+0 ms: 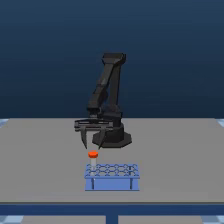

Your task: Pick up the centrifuge tube on the rack

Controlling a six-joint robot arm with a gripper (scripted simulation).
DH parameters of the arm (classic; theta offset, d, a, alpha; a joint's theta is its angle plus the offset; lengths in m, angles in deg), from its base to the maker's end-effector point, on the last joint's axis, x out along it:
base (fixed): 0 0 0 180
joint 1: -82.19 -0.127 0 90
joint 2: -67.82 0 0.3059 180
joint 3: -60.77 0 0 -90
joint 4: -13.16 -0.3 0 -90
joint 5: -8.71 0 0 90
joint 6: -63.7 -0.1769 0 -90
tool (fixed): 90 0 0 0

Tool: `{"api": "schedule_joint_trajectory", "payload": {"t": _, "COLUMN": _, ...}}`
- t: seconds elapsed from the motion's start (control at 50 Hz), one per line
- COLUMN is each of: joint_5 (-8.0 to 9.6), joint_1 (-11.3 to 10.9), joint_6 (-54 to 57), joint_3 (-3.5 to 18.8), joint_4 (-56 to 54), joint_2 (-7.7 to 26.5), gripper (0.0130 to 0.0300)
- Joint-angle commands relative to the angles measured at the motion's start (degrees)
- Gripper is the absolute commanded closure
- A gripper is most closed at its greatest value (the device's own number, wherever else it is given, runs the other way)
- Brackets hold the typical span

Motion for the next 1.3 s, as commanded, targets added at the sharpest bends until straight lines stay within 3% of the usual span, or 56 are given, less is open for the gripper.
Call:
{"api": "schedule_joint_trajectory", "payload": {"t": 0.02, "joint_5": -0.07, "joint_1": 0.2, "joint_6": -0.1, "joint_3": 0.1, "joint_4": 0.1, "joint_2": 0.3, "gripper": 0.0130}}
{"api": "schedule_joint_trajectory", "payload": {"t": 0.7, "joint_5": -0.74, "joint_1": 0.0, "joint_6": 9.4, "joint_3": -1.3, "joint_4": -9.3, "joint_2": 1.4, "gripper": 0.0130}}
{"api": "schedule_joint_trajectory", "payload": {"t": 1.3, "joint_5": -3.36, "joint_1": 0.0, "joint_6": 25.6, "joint_3": -3.5, "joint_4": -24.7, "joint_2": 5.0, "gripper": 0.0130}}
